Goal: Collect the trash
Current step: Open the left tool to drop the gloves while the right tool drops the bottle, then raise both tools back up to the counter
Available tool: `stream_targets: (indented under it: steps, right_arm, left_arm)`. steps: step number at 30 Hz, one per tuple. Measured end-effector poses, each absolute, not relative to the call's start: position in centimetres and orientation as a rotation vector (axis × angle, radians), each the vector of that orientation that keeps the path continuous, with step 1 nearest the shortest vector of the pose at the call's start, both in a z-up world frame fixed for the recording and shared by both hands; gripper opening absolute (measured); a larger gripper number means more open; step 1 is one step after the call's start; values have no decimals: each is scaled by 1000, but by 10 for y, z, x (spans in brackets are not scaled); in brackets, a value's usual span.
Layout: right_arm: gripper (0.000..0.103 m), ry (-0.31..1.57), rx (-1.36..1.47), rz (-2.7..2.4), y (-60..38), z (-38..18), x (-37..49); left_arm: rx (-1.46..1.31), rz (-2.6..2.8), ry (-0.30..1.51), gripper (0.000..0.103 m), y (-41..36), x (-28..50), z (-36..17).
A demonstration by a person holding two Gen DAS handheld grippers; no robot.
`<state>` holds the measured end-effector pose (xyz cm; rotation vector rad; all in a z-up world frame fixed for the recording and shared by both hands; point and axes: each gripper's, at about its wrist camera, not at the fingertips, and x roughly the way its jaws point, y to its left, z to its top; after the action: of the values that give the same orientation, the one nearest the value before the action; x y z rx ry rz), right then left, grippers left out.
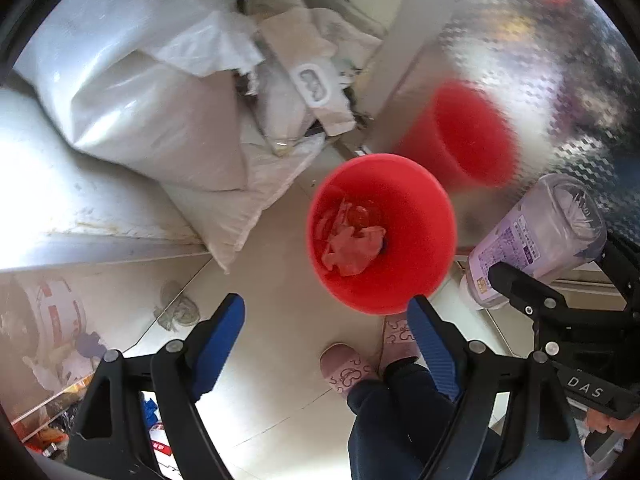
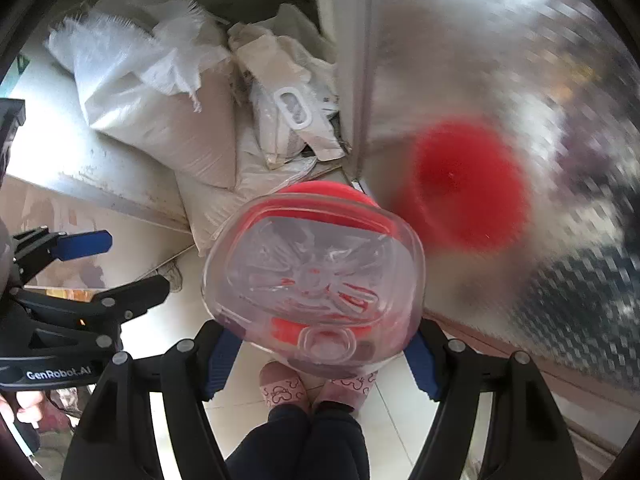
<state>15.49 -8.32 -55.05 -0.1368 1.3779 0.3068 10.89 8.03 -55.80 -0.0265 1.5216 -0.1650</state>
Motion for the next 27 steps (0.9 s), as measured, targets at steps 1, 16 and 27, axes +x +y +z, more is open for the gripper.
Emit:
stream_targets:
  steps: [1,16,27]
  right_arm:
    - [70,1381,-145,315,-80,-552,155]
    - [83,1402,-216,379,-54,-548,144]
    - [91,1372,-242,404,-52,-458,128]
  left_arm:
    - [-29,-158,1523,82,83,108,-559]
    - [-45,-101,1515,82,109,88,-543]
    - [-15,-97,1451,82,109,72,-434]
